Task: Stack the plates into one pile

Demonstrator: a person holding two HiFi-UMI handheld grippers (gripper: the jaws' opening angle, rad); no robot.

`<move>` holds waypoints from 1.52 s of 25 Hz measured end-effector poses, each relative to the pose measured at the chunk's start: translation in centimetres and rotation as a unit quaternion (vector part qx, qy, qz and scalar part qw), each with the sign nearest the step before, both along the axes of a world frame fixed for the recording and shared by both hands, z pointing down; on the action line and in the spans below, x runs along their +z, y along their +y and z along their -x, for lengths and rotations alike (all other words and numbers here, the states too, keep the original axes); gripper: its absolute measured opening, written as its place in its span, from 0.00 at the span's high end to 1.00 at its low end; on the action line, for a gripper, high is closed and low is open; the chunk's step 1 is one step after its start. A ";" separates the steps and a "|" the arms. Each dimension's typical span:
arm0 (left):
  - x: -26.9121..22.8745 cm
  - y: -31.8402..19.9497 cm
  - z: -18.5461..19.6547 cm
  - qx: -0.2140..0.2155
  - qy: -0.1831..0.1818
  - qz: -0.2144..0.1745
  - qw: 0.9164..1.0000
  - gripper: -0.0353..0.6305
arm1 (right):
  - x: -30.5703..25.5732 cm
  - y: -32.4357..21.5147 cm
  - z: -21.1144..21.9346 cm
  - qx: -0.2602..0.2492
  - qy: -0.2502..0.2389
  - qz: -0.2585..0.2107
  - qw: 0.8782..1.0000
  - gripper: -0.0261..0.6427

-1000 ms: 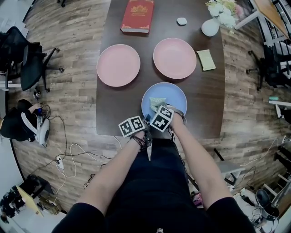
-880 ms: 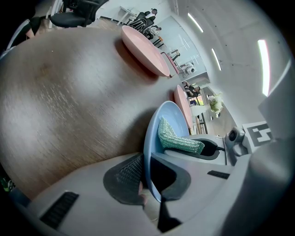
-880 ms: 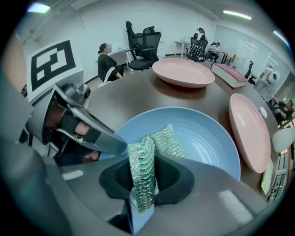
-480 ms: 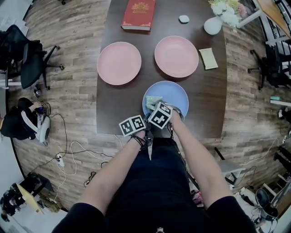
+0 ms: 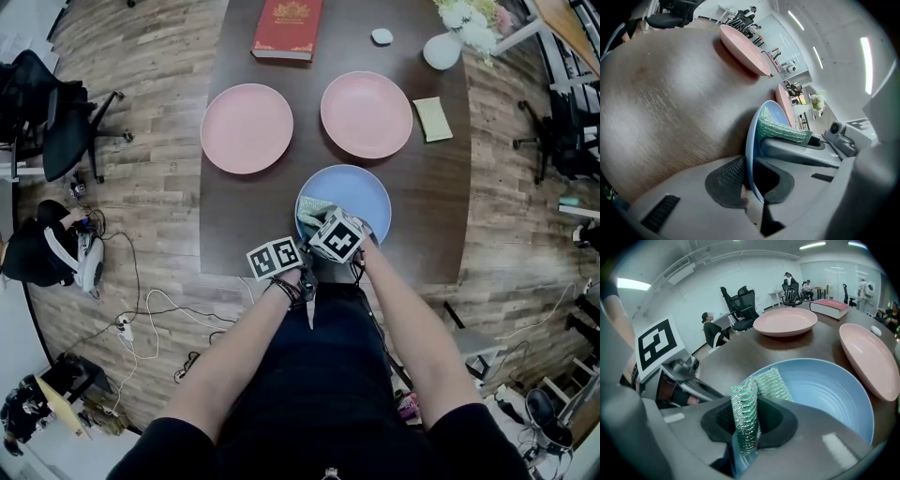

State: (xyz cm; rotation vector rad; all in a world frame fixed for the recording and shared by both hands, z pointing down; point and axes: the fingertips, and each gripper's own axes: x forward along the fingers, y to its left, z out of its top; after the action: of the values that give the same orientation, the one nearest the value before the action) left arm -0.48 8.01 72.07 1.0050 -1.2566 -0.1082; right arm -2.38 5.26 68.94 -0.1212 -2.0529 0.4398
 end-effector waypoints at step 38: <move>0.2 0.2 0.0 -0.020 -0.008 0.017 1.000 0.93 | -0.1 -0.7 -1.7 0.025 0.038 -0.006 0.999 0.84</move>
State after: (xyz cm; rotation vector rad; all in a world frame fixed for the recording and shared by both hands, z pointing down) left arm -0.44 8.22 72.28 0.9523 -1.2906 -0.1093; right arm -0.72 4.58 68.82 -0.0439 -1.9867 0.4559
